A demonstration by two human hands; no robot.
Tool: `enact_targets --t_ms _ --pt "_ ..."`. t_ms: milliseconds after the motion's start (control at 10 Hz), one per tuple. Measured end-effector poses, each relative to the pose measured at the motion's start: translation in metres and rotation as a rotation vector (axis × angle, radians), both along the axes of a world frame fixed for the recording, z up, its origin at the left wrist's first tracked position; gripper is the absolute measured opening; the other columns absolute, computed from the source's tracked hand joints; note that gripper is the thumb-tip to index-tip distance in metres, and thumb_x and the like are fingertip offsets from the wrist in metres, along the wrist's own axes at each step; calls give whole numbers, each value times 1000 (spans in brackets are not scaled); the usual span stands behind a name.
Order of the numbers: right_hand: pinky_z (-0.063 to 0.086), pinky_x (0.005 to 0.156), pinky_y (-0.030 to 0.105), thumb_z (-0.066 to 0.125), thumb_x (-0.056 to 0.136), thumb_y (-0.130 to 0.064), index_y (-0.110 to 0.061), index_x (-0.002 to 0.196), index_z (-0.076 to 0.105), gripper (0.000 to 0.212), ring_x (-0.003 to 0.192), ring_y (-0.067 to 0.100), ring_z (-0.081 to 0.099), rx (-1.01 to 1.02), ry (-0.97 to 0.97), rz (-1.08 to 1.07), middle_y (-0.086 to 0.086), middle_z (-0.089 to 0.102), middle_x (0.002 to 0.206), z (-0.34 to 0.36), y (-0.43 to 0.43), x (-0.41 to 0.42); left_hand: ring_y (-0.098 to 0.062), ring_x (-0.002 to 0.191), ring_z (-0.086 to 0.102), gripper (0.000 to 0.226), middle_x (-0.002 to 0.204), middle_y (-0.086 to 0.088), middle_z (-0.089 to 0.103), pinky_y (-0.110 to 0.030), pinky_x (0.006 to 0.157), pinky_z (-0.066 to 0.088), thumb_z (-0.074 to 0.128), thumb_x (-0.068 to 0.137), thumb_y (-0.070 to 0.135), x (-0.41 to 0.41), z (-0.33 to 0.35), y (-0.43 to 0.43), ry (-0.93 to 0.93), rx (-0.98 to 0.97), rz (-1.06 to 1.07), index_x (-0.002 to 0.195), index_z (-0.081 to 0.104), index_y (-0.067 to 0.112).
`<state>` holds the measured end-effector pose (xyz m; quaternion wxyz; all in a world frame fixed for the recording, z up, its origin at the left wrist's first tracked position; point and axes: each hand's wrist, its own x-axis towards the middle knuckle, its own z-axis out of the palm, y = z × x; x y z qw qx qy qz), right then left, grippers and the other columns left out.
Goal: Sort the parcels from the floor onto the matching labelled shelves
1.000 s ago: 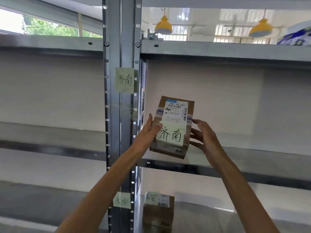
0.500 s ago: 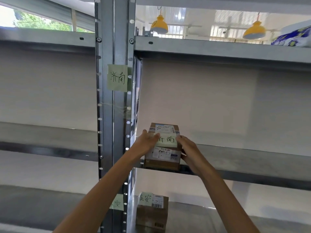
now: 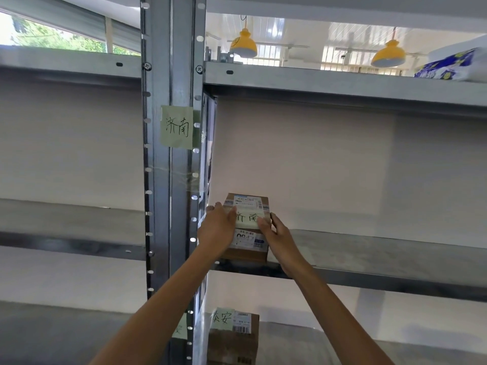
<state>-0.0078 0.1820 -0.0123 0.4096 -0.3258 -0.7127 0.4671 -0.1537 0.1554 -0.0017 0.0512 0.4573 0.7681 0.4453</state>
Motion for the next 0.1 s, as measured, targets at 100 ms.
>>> enact_targets --t_ms 100 --pt "40 94 18 39 95 -45 -21 145 28 56 127 17 45 63 -73 -133 -2 39 144 5 -8 9 -28 130 42 44 147 -8 35 -46 97 48 34 98 36 12 3 -8 235 133 76 137 38 14"
